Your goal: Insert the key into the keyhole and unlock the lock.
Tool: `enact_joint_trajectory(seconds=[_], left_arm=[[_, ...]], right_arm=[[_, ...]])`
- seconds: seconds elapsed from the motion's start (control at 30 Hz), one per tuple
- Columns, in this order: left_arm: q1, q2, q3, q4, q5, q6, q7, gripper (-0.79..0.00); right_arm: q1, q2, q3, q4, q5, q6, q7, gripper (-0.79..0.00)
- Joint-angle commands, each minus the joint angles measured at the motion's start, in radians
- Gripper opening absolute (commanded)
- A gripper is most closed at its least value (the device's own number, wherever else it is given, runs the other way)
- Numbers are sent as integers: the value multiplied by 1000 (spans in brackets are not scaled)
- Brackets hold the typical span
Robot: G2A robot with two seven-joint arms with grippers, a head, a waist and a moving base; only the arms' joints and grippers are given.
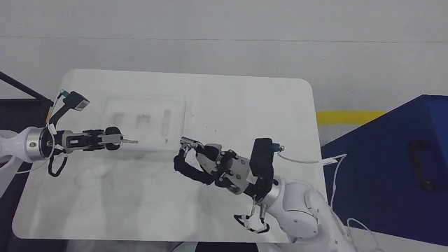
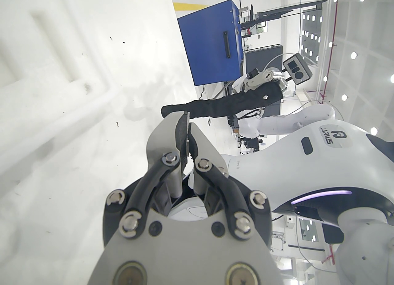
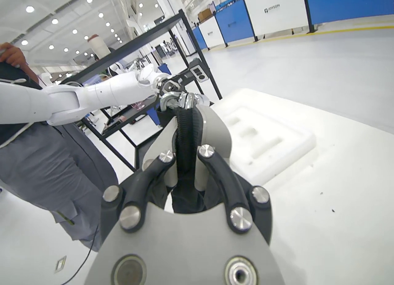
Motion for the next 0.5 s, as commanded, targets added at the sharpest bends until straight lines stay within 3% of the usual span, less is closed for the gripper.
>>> enact_joint_trajectory(seconds=[0.0, 0.13, 0.23, 0.47], left_arm=[[0, 0, 0, 0, 0, 0, 0, -785], [0, 0, 0, 0, 0, 0, 0, -785], [0, 0, 0, 0, 0, 0, 0, -785], [0, 0, 0, 0, 0, 0, 0, -785]], right_arm=[[33, -7, -29, 60, 56, -39, -41, -785], [106, -24, -96, 186, 217, -161, -94, -785], [170, -41, -175, 305, 456, -296, -83, -785], [346, -85, -375, 546, 973, -442, 87, -785]])
